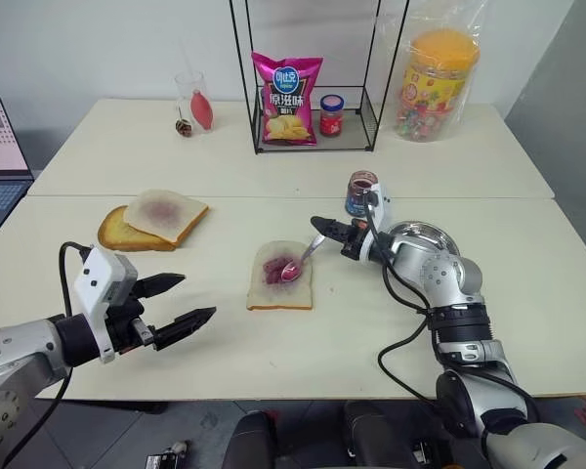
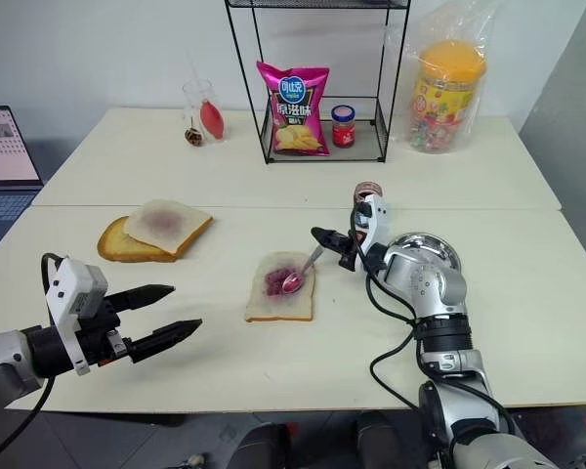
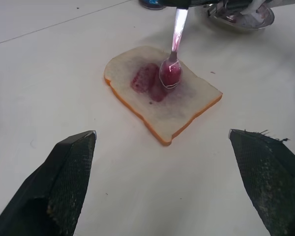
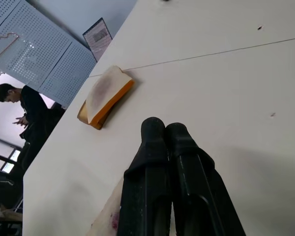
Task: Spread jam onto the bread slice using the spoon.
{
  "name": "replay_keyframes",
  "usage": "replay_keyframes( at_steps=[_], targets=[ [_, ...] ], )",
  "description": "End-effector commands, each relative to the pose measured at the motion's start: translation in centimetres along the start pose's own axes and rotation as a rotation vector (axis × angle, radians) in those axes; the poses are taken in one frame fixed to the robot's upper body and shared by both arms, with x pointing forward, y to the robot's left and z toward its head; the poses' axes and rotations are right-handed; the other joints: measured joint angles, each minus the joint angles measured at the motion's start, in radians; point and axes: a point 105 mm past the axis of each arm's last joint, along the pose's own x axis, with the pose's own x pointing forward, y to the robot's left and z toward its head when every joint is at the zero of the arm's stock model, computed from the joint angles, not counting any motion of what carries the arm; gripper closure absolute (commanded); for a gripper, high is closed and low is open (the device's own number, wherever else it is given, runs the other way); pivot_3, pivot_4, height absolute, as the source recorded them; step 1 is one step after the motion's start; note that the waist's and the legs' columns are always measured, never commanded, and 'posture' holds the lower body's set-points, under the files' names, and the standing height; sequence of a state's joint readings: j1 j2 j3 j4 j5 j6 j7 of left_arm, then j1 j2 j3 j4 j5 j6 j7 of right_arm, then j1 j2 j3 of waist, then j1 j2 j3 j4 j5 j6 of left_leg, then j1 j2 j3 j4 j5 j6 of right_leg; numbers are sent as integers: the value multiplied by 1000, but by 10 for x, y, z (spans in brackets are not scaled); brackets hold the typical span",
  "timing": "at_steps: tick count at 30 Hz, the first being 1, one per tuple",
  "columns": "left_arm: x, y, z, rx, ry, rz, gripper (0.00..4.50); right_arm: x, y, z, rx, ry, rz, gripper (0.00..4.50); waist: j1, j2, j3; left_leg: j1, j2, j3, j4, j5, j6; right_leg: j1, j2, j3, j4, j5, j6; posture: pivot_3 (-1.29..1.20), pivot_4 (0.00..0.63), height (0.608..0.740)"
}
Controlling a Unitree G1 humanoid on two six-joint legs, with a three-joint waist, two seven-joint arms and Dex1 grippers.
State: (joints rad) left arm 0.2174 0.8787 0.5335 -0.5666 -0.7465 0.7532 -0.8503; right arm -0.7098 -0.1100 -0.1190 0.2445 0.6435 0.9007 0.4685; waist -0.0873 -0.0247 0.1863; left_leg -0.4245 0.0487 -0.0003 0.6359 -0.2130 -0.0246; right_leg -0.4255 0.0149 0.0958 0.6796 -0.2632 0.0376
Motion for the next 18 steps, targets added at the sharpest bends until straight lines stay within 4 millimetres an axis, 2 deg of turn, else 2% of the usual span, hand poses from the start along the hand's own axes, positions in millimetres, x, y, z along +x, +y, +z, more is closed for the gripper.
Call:
replay_keyframes(
  at_steps=[1,6,8,11,15,18],
  targets=[
    [-3,10,17,87,-19,3,0,-12,14,26,25,-76,82,4478,2,0,0,0,0,0,0,0,0,0,0,0,0,0,0,0,150,740],
    [4,18,30,131,-19,-38,0,-17,33,39,84,-135,168,4478,0,0,0,0,0,0,0,0,0,0,0,0,0,0,0,0,150,740],
    [9,20,43,176,-20,-89,0,-28,49,53,134,-198,243,4478,0,0,0,0,0,0,0,0,0,0,0,0,0,0,1,0,150,740],
    [17,24,63,251,-27,-153,0,-48,55,63,118,-254,250,4478,4,0,0,0,0,-1,-1,0,0,0,1,-1,0,0,0,0,150,740],
    [47,13,95,346,-83,-302,0,-86,34,83,51,-389,55,4478,21,-1,0,-1,-1,-2,-1,0,0,1,0,-2,-1,-1,2,0,150,740],
    [65,0,103,378,-96,-402,0,-110,25,88,16,-442,-30,4478,23,0,0,-1,-2,2,-1,0,0,1,-1,1,-2,0,3,0,150,740]
  ],
)
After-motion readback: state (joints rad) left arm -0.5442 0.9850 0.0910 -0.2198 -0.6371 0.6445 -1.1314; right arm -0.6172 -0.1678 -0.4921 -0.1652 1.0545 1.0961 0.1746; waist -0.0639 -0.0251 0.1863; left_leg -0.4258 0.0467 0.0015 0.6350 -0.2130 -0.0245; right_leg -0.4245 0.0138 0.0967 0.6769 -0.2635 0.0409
